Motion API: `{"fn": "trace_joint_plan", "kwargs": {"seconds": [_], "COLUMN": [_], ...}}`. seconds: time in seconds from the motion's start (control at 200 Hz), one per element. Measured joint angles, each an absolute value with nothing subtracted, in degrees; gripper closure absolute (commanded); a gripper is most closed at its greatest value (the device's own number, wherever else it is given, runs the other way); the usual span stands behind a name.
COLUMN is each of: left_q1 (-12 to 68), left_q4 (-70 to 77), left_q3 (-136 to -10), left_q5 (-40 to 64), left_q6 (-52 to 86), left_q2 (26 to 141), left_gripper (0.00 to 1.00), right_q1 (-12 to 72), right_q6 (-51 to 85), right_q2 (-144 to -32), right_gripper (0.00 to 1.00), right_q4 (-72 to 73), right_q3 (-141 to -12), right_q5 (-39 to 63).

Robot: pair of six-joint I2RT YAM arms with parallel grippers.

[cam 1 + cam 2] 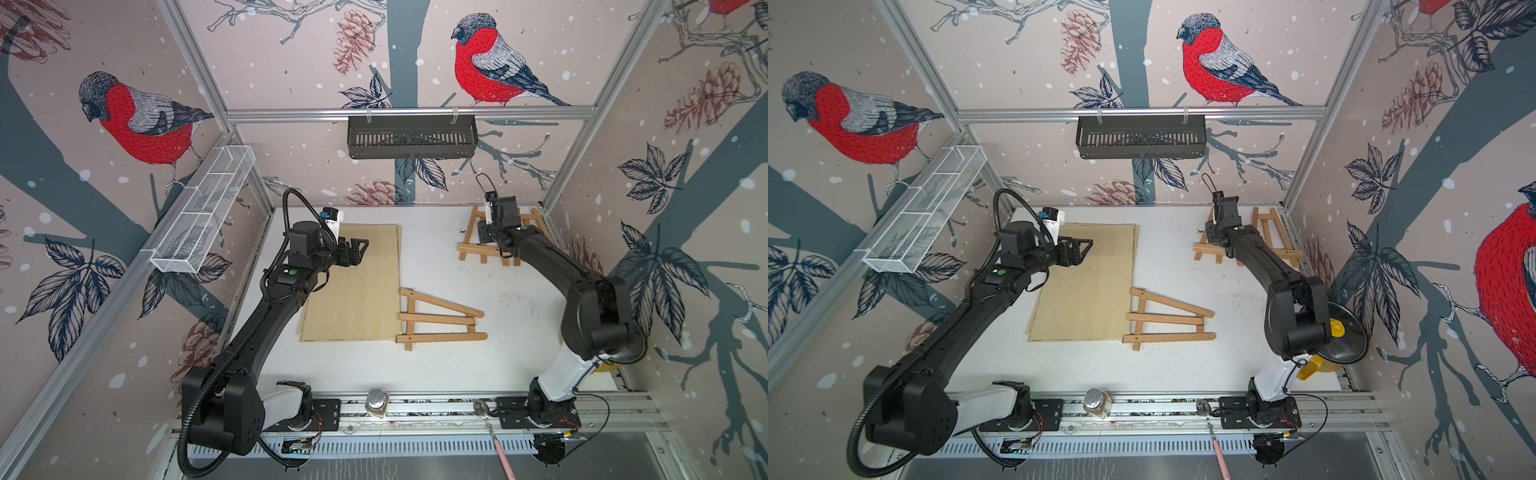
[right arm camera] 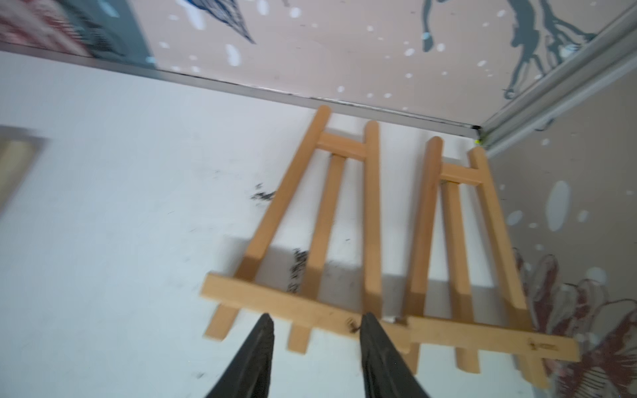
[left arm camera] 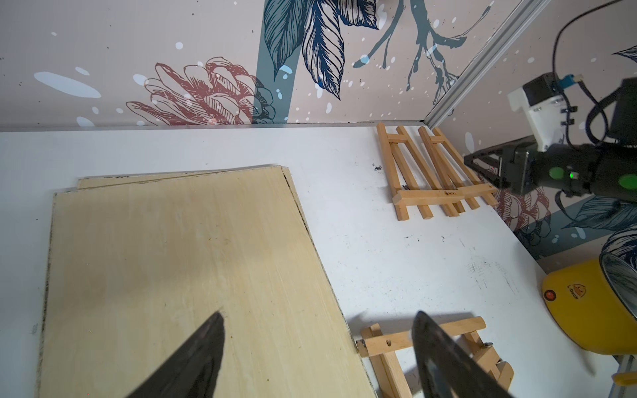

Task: Disassemble the easel
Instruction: Place the easel at the center of the board, then pick up the easel at the center of the board.

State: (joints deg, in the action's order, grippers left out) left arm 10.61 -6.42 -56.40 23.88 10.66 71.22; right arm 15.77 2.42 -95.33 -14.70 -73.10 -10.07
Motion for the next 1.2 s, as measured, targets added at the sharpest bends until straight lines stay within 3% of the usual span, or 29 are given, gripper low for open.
{"fn": "trace_joint_plan", "kwargs": {"seconds": [0.28, 0.6, 0.73, 0.86, 1.026, 1.196], "left_q1": [10.61, 10.85, 12.69, 14.59, 17.39, 25.69], "left_q4": [-6.92, -7.01, -8.86, -11.22, -14.79, -21.21], "left_q3": [-56.47, -56.49, -58.65, -61.06, -62.48, -67.05], "left_q5": [24.25, 24.91, 24.84, 25.17, 24.34, 21.80], "left_q6": [10.68, 10.70, 9.43, 7.29, 5.28, 0.25], "left_q2": [71.22, 71.24, 72.20, 74.35, 76.64, 79.50], "left_gripper": [0.16, 0.17, 0.21, 0.34, 0.35, 0.38], "right_q1": [26.81, 35.68, 36.45, 35.77, 30.70, 29.50], "right_q6": [12.88, 23.94, 28.73, 31.64, 33.04, 34.15], "right_q2": [-73.45, -64.49, -60.93, -54.68, -49.95, -48.84], "right_gripper": [0.61, 0.60, 0.59, 0.56, 0.56, 0.52], "right_q4": [-16.58, -17.43, -17.50, -17.76, -20.75, -22.59], "right_q3": [-51.90, -40.27, -35.73, -33.10, -31.77, -30.06], "right_q5": [2.31, 10.57, 9.76, 6.74, 3.88, 4.91]}}
